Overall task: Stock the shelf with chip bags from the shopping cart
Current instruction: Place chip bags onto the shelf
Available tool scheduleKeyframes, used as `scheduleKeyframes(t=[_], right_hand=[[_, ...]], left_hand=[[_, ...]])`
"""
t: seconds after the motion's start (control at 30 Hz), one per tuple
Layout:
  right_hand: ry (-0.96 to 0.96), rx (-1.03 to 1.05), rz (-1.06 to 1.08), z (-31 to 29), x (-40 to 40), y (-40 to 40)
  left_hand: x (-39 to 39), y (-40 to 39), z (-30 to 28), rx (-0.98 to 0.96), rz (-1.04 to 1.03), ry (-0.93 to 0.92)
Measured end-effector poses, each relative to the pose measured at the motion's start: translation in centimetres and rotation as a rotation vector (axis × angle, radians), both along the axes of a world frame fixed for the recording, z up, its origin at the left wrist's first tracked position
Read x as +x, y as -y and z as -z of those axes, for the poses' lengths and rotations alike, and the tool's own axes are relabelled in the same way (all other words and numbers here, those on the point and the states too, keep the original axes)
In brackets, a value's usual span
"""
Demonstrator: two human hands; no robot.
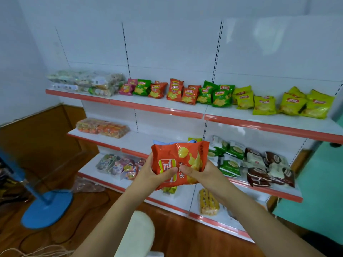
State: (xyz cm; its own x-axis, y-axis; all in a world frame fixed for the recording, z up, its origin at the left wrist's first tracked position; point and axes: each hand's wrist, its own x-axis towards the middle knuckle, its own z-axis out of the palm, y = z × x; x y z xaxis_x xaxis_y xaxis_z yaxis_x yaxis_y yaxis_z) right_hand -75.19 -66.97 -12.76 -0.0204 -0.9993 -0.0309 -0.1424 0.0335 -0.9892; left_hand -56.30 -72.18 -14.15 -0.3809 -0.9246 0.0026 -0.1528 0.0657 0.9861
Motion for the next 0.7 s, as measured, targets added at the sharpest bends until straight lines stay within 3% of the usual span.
scheduleKeyframes(t=[0.5,0.6,0.7], right_hand=[[0.034,0.175,0.083,5.5,-6.5,20.3],[-0.236,0.156,0.12,6.9,-10.1,24.1],[-0.59,0.093,0.015,8.4,-13.1,28.2]], left_hand=[[-4.9,22.8,3.6,0.031,0.162,0.227],[-6.8,27.4,5.5,-0.024,0.229,0.327],[-9.6,31.8,7.7,-0.08,0.354,0.485]])
